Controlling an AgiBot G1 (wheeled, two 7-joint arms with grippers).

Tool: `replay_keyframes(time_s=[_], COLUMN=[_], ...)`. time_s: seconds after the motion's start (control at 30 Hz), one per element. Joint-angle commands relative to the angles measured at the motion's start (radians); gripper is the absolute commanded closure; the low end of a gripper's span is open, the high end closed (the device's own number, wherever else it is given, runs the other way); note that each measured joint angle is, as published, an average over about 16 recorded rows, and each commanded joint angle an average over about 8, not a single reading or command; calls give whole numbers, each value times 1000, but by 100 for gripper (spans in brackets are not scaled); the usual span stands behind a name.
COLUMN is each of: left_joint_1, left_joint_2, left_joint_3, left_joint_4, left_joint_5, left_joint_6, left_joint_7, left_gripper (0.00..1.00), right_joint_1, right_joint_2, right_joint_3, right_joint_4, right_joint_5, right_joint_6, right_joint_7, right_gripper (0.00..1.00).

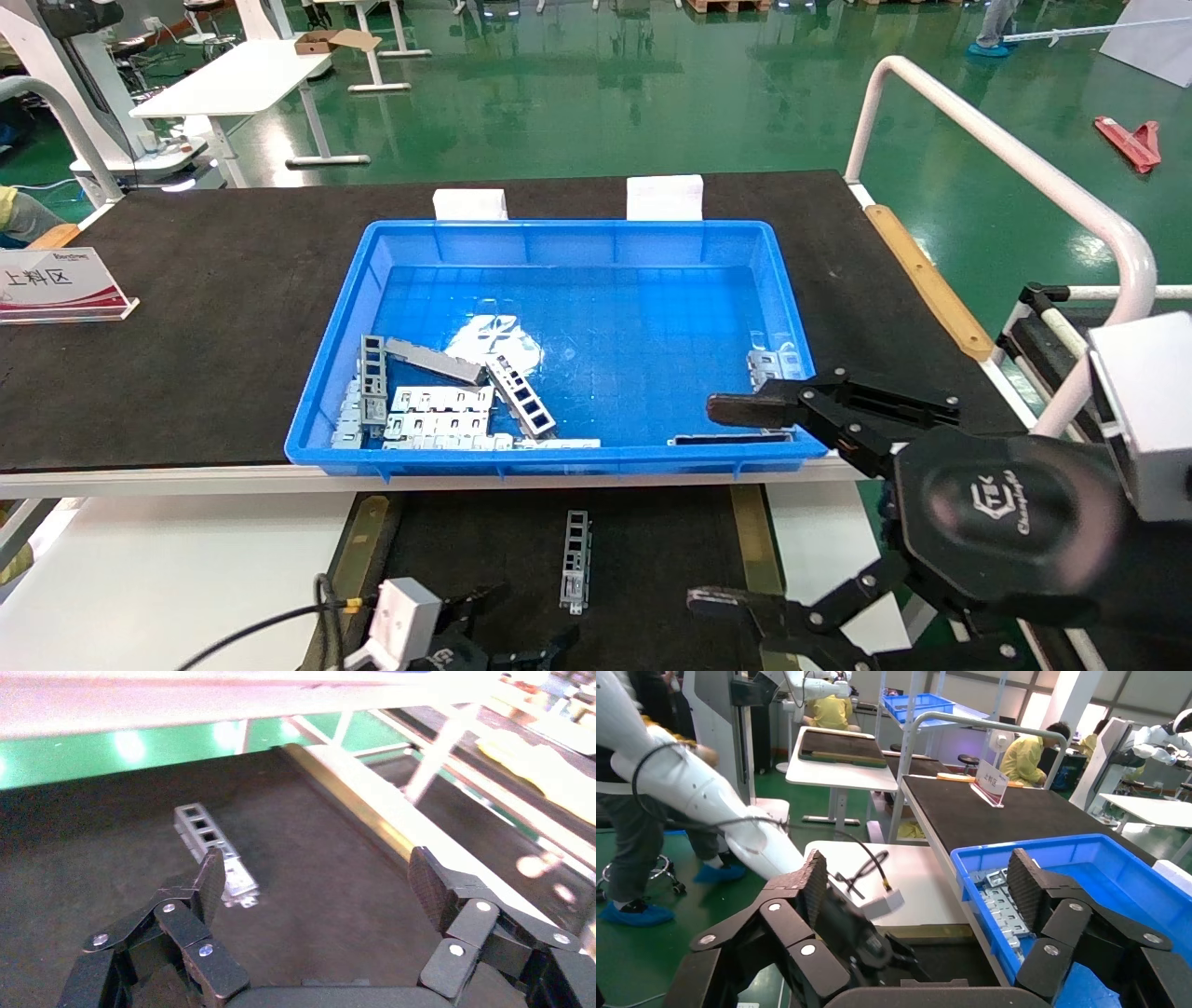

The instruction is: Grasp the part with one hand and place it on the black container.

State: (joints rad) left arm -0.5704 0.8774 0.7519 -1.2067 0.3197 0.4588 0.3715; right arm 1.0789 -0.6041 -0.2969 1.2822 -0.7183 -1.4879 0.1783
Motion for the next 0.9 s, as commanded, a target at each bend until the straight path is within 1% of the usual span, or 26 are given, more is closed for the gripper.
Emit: replay_keyframes(time_s=[0.03,0.2,0.4,0.7,0.9], left_joint_1=[6,8,-6,-20,1], left_joint_2=[-50,-158,-261,-362,-395], left_joint_3=[11,26,19,-49,-81], left_joint_4=[-54,-126,-143,-149,-150], left_joint_5=[3,7,7,-42,-79], left_joint_6=[7,53,154,272,304], left_joint_7=[-21,-59,-76,-52,-34], left_gripper=[0,0,0,0,0], right_joint_1=[0,0,0,0,0], right_joint_2=[0,0,0,0,1], right_joint_3=[0,0,-1,-1,-1], right_joint_4=[0,0,0,0,0], right_joint_5=[0,0,0,1,1], right_joint_6=[0,0,0,0,1], right_joint_7=[0,0,0,-1,-1], right_gripper=[0,0,0,0,0])
